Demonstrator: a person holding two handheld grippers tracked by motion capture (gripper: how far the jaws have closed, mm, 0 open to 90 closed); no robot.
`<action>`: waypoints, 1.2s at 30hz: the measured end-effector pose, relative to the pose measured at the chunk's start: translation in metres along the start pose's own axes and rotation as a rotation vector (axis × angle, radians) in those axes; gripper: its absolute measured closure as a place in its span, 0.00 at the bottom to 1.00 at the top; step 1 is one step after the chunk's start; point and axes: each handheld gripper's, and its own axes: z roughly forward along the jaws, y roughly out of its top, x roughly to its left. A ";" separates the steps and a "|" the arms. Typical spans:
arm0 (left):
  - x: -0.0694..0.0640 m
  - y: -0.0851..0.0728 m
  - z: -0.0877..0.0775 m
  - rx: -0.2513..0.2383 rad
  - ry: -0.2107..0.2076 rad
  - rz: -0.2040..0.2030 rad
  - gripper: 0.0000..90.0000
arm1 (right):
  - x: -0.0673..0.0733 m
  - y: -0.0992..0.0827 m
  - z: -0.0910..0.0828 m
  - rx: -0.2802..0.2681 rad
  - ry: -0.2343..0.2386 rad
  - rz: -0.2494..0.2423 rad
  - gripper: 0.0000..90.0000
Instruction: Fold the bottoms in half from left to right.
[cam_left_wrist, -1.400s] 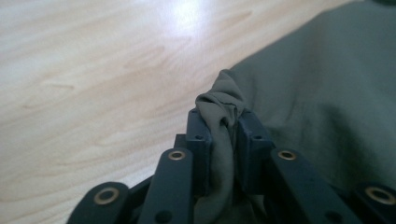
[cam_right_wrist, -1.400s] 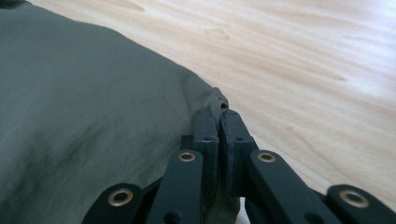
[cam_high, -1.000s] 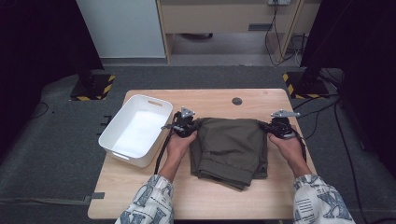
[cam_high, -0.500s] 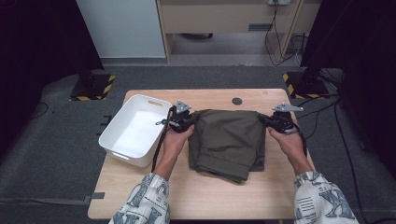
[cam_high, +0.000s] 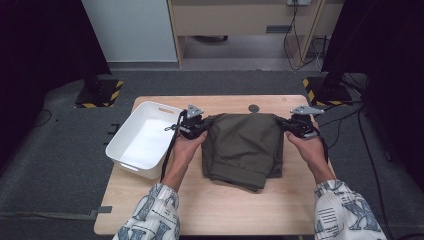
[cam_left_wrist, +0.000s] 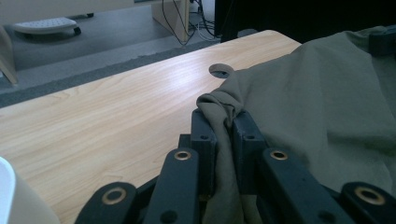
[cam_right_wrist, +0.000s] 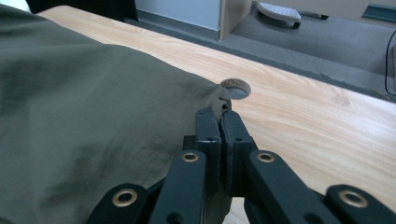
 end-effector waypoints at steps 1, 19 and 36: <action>0.000 0.001 -0.001 -0.008 0.002 -0.003 0.89 | 0.000 0.002 -0.001 -0.002 0.002 -0.007 0.98; 0.003 0.005 0.001 0.004 0.008 -0.008 0.89 | -0.006 0.009 -0.002 0.007 -0.025 -0.017 0.98; 0.006 0.016 0.008 0.019 -0.002 -0.006 0.89 | -0.010 0.027 0.005 0.015 -0.042 -0.016 0.98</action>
